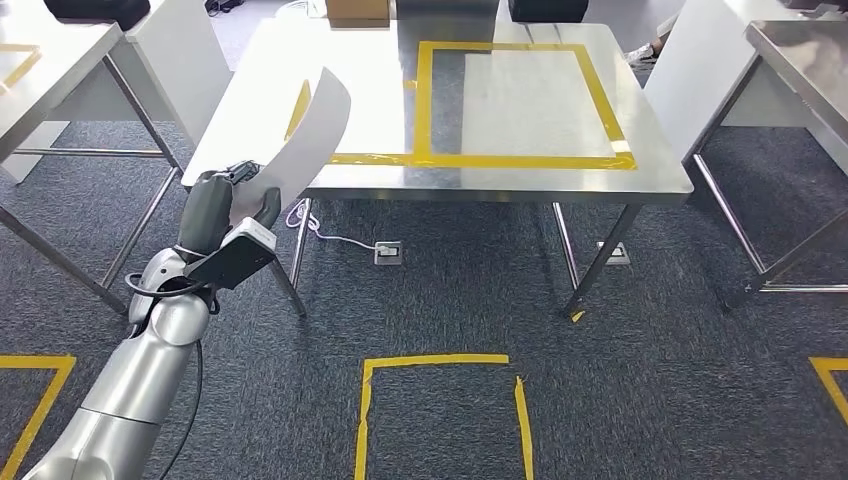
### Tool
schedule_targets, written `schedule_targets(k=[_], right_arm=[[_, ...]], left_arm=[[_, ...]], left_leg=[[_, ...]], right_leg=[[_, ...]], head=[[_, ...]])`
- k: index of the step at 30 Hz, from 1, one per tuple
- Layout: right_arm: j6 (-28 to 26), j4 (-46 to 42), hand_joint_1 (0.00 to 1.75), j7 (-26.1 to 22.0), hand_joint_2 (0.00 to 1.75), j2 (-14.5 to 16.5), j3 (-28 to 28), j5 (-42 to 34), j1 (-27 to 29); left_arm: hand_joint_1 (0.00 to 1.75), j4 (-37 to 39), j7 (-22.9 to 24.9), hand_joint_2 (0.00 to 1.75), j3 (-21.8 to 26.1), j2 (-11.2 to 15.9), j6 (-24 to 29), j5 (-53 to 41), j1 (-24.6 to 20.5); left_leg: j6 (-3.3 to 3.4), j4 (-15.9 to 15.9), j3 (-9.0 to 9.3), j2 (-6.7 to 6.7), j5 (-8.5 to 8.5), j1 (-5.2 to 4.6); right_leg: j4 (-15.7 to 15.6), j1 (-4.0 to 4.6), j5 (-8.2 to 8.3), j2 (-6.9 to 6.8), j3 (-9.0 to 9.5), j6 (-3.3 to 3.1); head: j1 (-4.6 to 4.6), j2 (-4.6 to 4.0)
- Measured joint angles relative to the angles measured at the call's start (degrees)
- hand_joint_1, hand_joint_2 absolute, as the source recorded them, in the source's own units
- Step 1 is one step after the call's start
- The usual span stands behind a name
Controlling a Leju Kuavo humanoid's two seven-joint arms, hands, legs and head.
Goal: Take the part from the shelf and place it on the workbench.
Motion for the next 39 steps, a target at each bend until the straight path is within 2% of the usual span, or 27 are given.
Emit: schedule_targets(k=[2, 5, 6, 7, 8, 9, 10, 12, 13, 15, 17, 18, 20, 22, 23, 24, 25, 26, 27, 28, 31, 32, 33, 35, 37, 38, 39], right_arm=[[-0.02, 0.00, 0.00, -0.04, 0.00, 0.08, -0.01, 0.01, -0.04], [-0.04, 0.00, 0.00, -0.08, 0.00, 0.16, -0.02, 0.01, -0.28], [-0.04, 0.00, 0.00, -0.08, 0.00, 0.20, -0.03, 0.01, -0.31], [-0.04, 0.00, 0.00, -0.08, 0.00, 0.24, -0.03, 0.01, -0.27], [-0.04, 0.00, 0.00, -0.09, 0.00, 0.27, -0.04, 0.01, -0.22], [-0.04, 0.00, 0.00, -0.10, 0.00, 0.32, -0.04, 0.01, -0.18], [-0.04, 0.00, 0.00, -0.12, 0.00, 0.36, -0.04, 0.02, -0.13], [-0.04, 0.00, 0.00, -0.16, 0.00, 0.41, -0.04, 0.05, -0.24], [-0.03, 0.00, 0.00, -0.14, 0.00, 0.42, -0.04, 0.12, -0.31], [0.01, 0.00, 0.00, -0.07, 0.00, 0.40, -0.04, 0.34, -0.44], [0.04, 0.00, 0.00, -0.03, 0.00, 0.37, -0.04, 0.56, -0.43], [0.04, 0.00, 0.00, -0.02, 0.00, 0.36, -0.04, 0.60, -0.47], [0.04, 0.00, 0.00, -0.02, 0.00, 0.38, -0.04, 0.63, -0.54], [0.04, 0.00, 0.00, 0.00, 0.00, 0.38, -0.04, 0.65, -0.47], [0.04, 0.00, 0.00, 0.00, 0.00, 0.38, -0.04, 0.67, -0.40], [0.03, 0.00, 0.00, 0.00, 0.00, 0.38, -0.04, 0.68, -0.34], [0.03, 0.00, 0.00, 0.00, 0.00, 0.37, -0.04, 0.68, -0.30], [0.02, 0.00, 0.00, 0.00, 0.00, 0.37, -0.04, 0.69, -0.28], [0.01, 0.00, 0.00, 0.00, 0.00, 0.38, -0.04, 0.69, -0.33], [0.01, 0.00, 0.00, 0.00, 0.00, 0.38, -0.04, 0.69, -0.37], [-0.02, 0.00, 0.00, 0.00, 0.00, 0.40, -0.05, 0.69, -0.37], [-0.03, 0.00, 0.00, 0.00, 0.00, 0.41, -0.06, 0.69, -0.35], [-0.03, 0.00, 0.00, 0.00, 0.00, 0.42, -0.07, 0.69, -0.39], [-0.03, 0.00, 0.00, 0.00, 0.00, 0.42, -0.07, 0.69, -0.46], [-0.03, 0.00, 0.00, 0.00, 0.00, 0.42, -0.08, 0.69, -0.43], [-0.03, 0.00, 0.00, 0.01, 0.00, 0.42, -0.08, 0.69, -0.39], [-0.03, 0.00, 0.00, 0.01, 0.00, 0.43, -0.09, 0.69, -0.35]], left_arm=[[1.75, 0.02, 0.08, 1.75, -0.26, -0.14, 0.08, -0.23, -0.47], [1.75, 0.15, 0.38, 1.75, -0.66, -0.29, 0.12, -0.74, -0.87], [1.75, 0.24, 0.49, 1.75, -0.85, -0.34, 0.13, -0.96, -0.85], [1.75, 0.34, 0.58, 1.75, -1.06, -0.39, 0.17, -1.26, -0.84], [1.75, 0.45, 0.70, 1.75, -1.24, -0.44, 0.23, -1.56, -0.88], [1.75, 0.54, 0.81, 1.75, -1.39, -0.49, 0.31, -1.79, -0.96], [1.75, 0.63, 0.91, 1.75, -1.55, -0.53, 0.38, -2.01, -1.08], [1.75, 0.91, 1.02, 1.75, -1.90, -0.70, 0.56, -2.33, -1.28], [1.75, 1.01, 1.04, 1.75, -2.08, -0.86, 0.69, -2.56, -1.30], [1.75, 1.04, 1.13, 1.75, -2.40, -1.28, 0.97, -2.92, -1.22], [1.75, 0.97, 1.21, 1.75, -2.66, -1.60, 1.10, -3.20, -1.22], [1.75, 0.93, 1.22, 1.75, -2.81, -1.81, 1.13, -3.33, -1.21], [1.75, 0.92, 1.26, 1.75, -3.14, -2.12, 1.13, -3.60, -0.99], [1.75, 0.94, 1.37, 1.75, -3.48, -2.27, 1.13, -3.70, -0.53], [1.75, 0.94, 1.42, 1.75, -3.59, -2.33, 1.13, -3.73, -0.36], [1.75, 0.93, 1.46, 1.75, -3.65, -2.40, 1.13, -3.75, -0.29], [1.75, 0.93, 1.46, 1.75, -3.68, -2.48, 1.13, -3.77, -0.28], [1.75, 0.95, 1.46, 1.75, -3.69, -2.55, 1.13, -3.79, -0.30], [1.75, 0.96, 1.48, 1.75, -3.72, -2.61, 1.13, -3.79, -0.33], [1.75, 0.96, 1.51, 1.75, -3.75, -2.66, 1.13, -3.81, -0.33], [1.75, 0.86, 1.52, 1.75, -3.85, -2.71, 1.13, -3.87, -0.35], [1.75, 0.81, 1.51, 1.75, -3.88, -2.71, 1.13, -3.87, -0.44], [1.75, 0.75, 1.52, 1.75, -3.90, -2.71, 1.13, -3.88, -0.54], [1.75, 0.73, 1.52, 1.75, -3.95, -2.71, 1.13, -3.88, -0.52], [1.75, 0.82, 1.53, 1.75, -4.04, -2.71, 1.13, -3.88, -0.22], [1.75, 0.86, 1.54, 1.75, -4.11, -2.70, 1.13, -3.88, -0.12], [1.75, 0.90, 1.55, 1.75, -4.15, -2.68, 1.13, -3.88, -0.08]], left_leg=[[-0.43, 3.19, -1.16, 0.13, -0.15, 0.01], [-0.99, 12.62, -7.59, 0.38, -3.61, 0.11], [-1.11, 14.47, -9.46, 0.41, -4.93, 0.12], [-1.14, 14.61, -10.50, 0.44, -5.35, 0.12], [-1.09, 13.05, -10.68, 0.47, -4.52, 0.11], [-0.96, 9.91, -10.08, 0.48, -2.25, 0.11], [-0.77, 6.04, -9.22, 0.50, 1.07, 0.09], [-0.22, 0.56, -7.89, 0.57, 5.25, -0.12], [0.12, -0.49, -7.62, 0.58, 6.05, -0.17], [0.85, -0.68, -6.89, 0.55, 5.87, -0.08], [1.55, -0.82, -5.99, 0.54, 5.69, 0.11], [1.80, -0.87, -5.60, 0.53, 5.43, 0.17], [2.04, -0.87, -5.04, 0.51, 4.71, 0.16], [1.99, -0.86, -4.24, 0.48, 3.87, 0.15], [1.92, -0.86, -3.68, 0.46, 3.40, 0.15], [1.80, -0.86, -3.08, 0.45, 2.93, 0.15], [1.62, -0.88, -2.53, 0.46, 2.44, 0.15], [1.37, -0.82, -1.97, 0.45, 1.95, 0.09], [1.04, -0.84, -1.59, 0.46, 1.46, 0.02], [0.66, -0.80, -1.18, 0.44, 1.15, -0.05], [-0.52, 0.16, -0.48, 0.44, 0.90, -0.10], [-0.86, 1.47, -1.03, 0.49, 0.58, -0.08], [-1.14, 3.70, -2.24, 0.53, -0.21, -0.03], [-1.47, 10.44, -6.64, 0.58, -2.84, 0.00], [-1.44, 14.83, -10.45, 0.58, -4.73, 0.01], [-1.29, 14.30, -11.06, 0.58, -4.12, 0.01], [-1.07, 11.91, -10.76, 0.58, -2.34, -0.02]], right_leg=[[-0.25, -0.22, -0.18, -0.05, 1.35, -0.72], [-0.29, -0.31, -1.40, 0.00, 2.74, -1.21], [-0.29, -0.31, -1.89, 0.07, 3.24, -1.20], [-0.28, -0.31, -2.42, 0.14, 3.87, -1.15], [-0.28, -0.31, -2.97, 0.22, 4.59, -1.07], [-0.28, -0.30, -3.56, 0.28, 5.38, -0.96], [-0.27, -0.28, -4.17, 0.31, 5.97, -0.81], [-0.15, -0.12, -5.36, 0.47, 6.87, -0.28], [0.07, -0.05, -5.72, 0.53, 7.13, 0.05], [0.64, 0.05, -6.09, 0.53, 7.49, 0.72], [3.37, -0.02, -6.38, 0.42, 6.35, 1.28], [6.16, -0.15, -7.05, 0.34, 4.65, 1.56], [13.12, -0.40, -9.57, 0.21, -0.19, 2.17], [16.40, -0.57, -11.01, 0.09, -3.78, 2.49], [15.24, -0.64, -10.04, 0.02, -4.20, 2.49], [12.22, -0.69, -7.85, -0.05, -3.62, 2.37], [8.13, -0.72, -4.88, -0.13, -2.44, 2.18], [4.50, -0.62, -2.80, -0.22, -1.34, 1.95], [2.04, -0.49, -1.77, -0.31, -0.49, 1.66], [0.69, -0.37, -1.40, -0.35, 0.04, 1.32], [0.09, -0.44, -1.40, -0.23, 1.46, 0.01], [0.01, -0.53, -1.38, -0.20, 2.06, -0.40], [-0.04, -0.59, -1.57, -0.19, 2.61, -0.72], [-0.08, -0.58, -2.27, -0.18, 3.32, -1.10], [-0.07, -0.53, -3.13, -0.11, 4.18, -1.19], [-0.07, -0.51, -3.60, -0.05, 4.76, -1.16], [-0.07, -0.49, -4.10, 0.01, 5.43, -1.10]], head=[[-0.14, 0.00], [-0.31, 0.00], [-0.31, 0.00], [-0.31, 0.00], [-0.31, 0.00], [-0.32, 0.00], [-0.32, 0.00], [-0.28, 0.00], [-0.26, 0.00], [-0.26, 0.00], [-0.17, 0.00], [-0.10, 0.00], [0.03, 0.00], [0.04, 0.00], [0.04, 0.00], [0.05, 0.00], [0.07, 0.00], [0.06, 0.00], [0.05, 0.00], [0.05, 0.00], [0.04, 0.00], [-0.04, 0.00], [-0.08, 0.00], [-0.18, 0.00], [-0.17, 0.00], [-0.17, 0.00], [-0.17, 0.00]])
